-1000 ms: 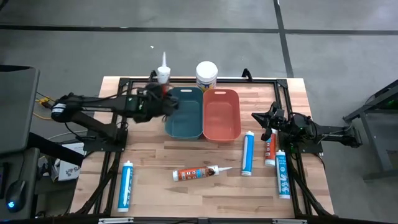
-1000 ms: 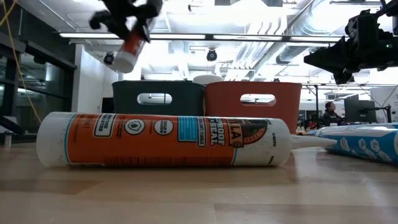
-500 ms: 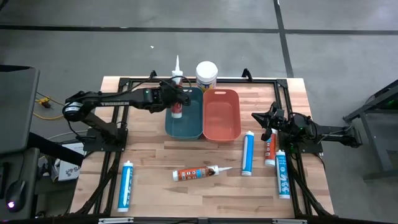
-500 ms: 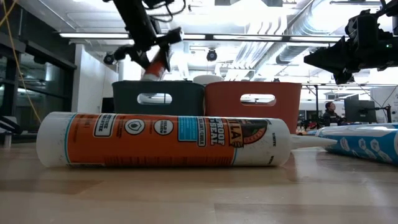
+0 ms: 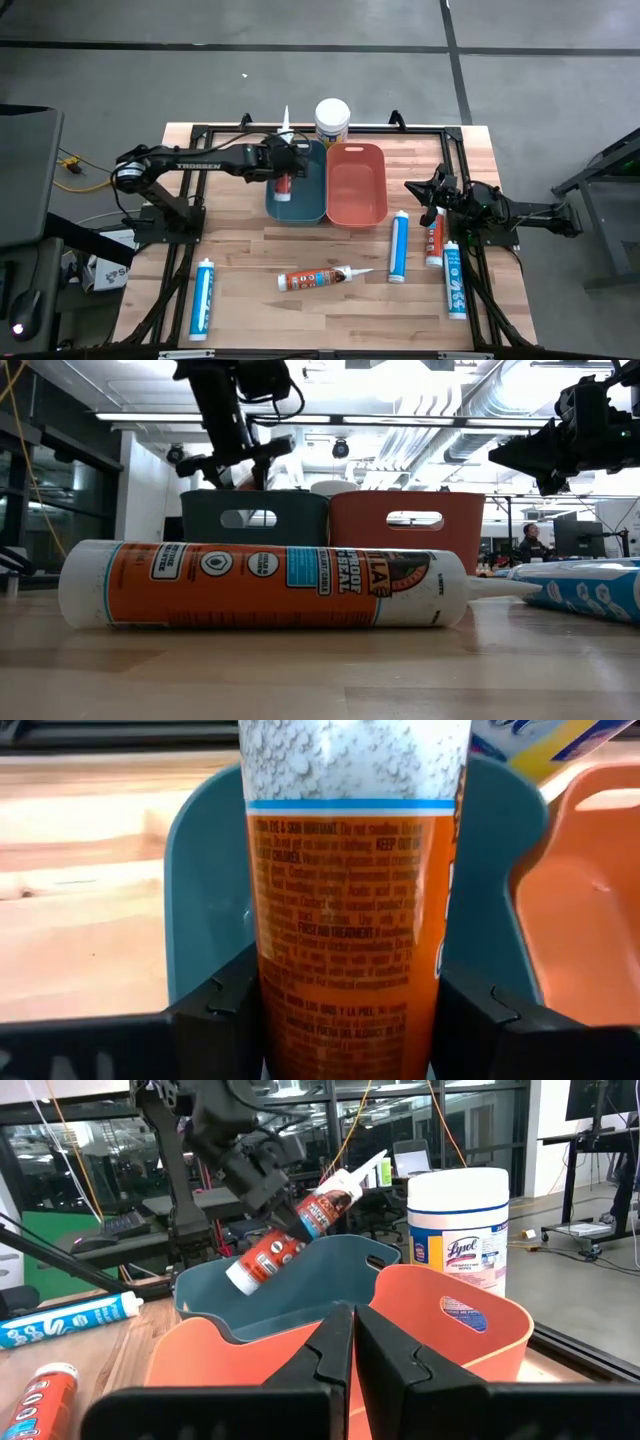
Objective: Pick & place silicon tubes, Sealant and Lysol wipes
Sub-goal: Put the top left orange sealant into the blue bin, then put the bottom orange sealant into the blue bin
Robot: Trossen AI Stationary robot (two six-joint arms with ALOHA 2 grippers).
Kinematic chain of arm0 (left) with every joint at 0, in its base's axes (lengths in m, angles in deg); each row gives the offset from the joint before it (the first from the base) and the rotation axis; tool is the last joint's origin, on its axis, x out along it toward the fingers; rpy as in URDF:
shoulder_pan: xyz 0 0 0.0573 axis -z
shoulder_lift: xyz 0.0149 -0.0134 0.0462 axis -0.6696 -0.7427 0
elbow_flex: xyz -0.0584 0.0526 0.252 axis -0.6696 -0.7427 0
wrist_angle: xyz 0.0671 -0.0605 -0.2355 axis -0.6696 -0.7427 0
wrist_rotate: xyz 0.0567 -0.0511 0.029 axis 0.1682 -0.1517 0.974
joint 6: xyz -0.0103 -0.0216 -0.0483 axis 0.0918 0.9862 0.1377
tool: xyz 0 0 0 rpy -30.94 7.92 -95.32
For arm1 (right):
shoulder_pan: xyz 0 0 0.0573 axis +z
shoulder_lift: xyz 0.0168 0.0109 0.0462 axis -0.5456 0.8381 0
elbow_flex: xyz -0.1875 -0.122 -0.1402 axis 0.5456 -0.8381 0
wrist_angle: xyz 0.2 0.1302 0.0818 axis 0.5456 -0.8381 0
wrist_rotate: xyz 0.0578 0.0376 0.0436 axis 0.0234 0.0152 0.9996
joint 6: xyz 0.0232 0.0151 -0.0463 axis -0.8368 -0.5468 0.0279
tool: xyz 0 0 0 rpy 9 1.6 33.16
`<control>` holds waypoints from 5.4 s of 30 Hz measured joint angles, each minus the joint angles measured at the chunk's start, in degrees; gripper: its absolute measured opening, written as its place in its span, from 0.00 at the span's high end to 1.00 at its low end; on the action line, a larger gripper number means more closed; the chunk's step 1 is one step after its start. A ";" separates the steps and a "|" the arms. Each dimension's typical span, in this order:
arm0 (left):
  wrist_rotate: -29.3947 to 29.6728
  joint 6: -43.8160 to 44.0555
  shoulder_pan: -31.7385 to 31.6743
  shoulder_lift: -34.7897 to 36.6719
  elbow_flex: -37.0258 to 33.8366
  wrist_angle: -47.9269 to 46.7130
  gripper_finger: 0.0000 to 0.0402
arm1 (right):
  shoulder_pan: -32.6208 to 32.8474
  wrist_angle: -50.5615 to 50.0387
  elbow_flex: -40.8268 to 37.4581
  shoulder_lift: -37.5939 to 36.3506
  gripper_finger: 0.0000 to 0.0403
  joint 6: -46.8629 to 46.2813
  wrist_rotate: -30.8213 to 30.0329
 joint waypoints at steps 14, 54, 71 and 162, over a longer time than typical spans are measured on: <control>-3.16 3.88 0.09 -4.53 0.00 -4.25 0.55 | -0.01 -0.04 0.02 0.01 0.97 -0.01 0.00; 2.25 -14.78 2.47 -4.26 7.56 -6.23 0.48 | 0.00 -0.07 0.00 0.01 0.97 -0.01 0.00; -2.15 -29.43 15.92 -4.23 20.55 -17.20 0.98 | 0.01 0.02 0.01 0.00 0.97 -0.01 -0.02; -25.09 -30.80 35.24 -27.81 20.44 1.12 0.02 | 0.01 0.08 0.02 0.02 0.97 -0.02 -0.22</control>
